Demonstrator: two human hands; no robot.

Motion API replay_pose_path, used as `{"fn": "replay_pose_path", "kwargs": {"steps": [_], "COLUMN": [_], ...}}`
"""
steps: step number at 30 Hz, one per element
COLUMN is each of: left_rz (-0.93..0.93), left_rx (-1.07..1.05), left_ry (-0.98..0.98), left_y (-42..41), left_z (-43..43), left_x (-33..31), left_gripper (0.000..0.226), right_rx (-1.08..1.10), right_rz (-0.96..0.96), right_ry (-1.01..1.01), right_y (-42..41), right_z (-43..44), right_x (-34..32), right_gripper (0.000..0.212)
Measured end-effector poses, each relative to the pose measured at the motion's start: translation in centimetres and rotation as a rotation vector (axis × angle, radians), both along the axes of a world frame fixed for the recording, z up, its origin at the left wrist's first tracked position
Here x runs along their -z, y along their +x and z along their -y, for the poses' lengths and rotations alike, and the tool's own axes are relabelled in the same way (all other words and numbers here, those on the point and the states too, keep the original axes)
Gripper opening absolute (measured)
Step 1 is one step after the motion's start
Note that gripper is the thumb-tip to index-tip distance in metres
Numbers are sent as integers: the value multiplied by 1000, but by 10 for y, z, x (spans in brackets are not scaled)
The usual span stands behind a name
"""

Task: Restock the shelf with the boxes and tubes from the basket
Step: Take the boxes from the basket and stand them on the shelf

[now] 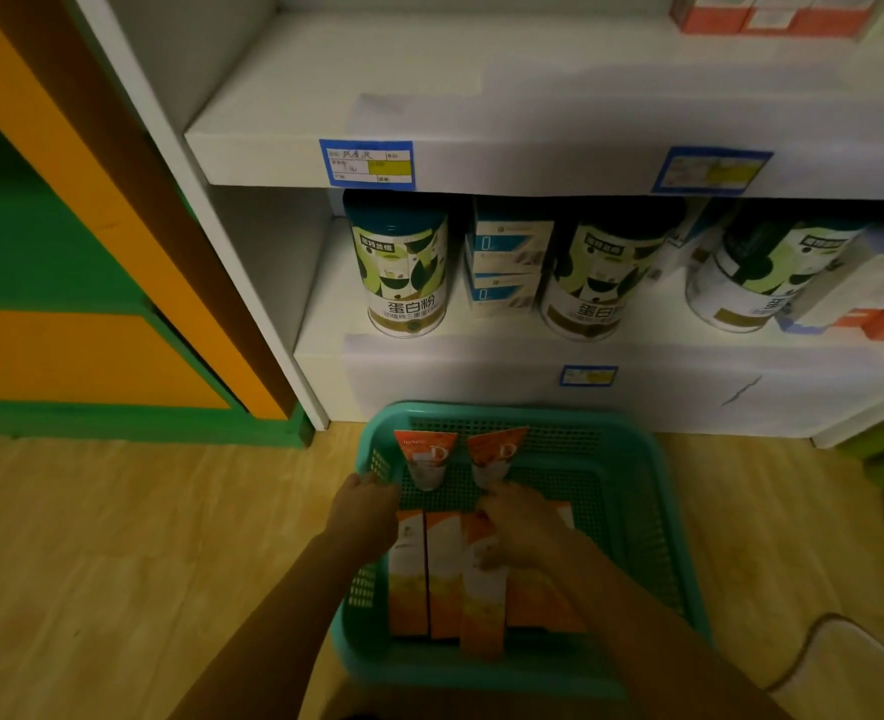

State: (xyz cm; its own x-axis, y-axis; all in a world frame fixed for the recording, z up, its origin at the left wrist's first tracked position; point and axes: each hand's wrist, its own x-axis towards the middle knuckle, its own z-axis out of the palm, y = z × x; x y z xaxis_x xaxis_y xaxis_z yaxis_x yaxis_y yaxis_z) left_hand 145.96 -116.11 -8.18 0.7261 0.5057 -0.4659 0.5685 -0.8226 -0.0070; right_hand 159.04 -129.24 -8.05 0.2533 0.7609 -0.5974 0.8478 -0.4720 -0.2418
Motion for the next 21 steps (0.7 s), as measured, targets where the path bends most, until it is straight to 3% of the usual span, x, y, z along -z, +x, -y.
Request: {"fn": "replay_pose_path", "kwargs": {"steps": [3,10,17,21], "left_rz": [-90,-249,-259,-198], "left_rx": [174,287,253,65], "left_ry": [42,-5,-117,-405], "left_y": [4,11,17,15], "left_z": [2,3,-12,-16], "left_x": [12,32,25,13], "left_gripper": [32,47,56,53], "right_rx": [51,50,77,123], "right_rz": [-145,-165,-176,-236], "right_ry": [5,25,28,52], "right_y": [8,9,9,9], "right_z": [7,13,11,13], "right_x": [-14,-19,-17,-16], "right_gripper": [53,55,55,55]}}
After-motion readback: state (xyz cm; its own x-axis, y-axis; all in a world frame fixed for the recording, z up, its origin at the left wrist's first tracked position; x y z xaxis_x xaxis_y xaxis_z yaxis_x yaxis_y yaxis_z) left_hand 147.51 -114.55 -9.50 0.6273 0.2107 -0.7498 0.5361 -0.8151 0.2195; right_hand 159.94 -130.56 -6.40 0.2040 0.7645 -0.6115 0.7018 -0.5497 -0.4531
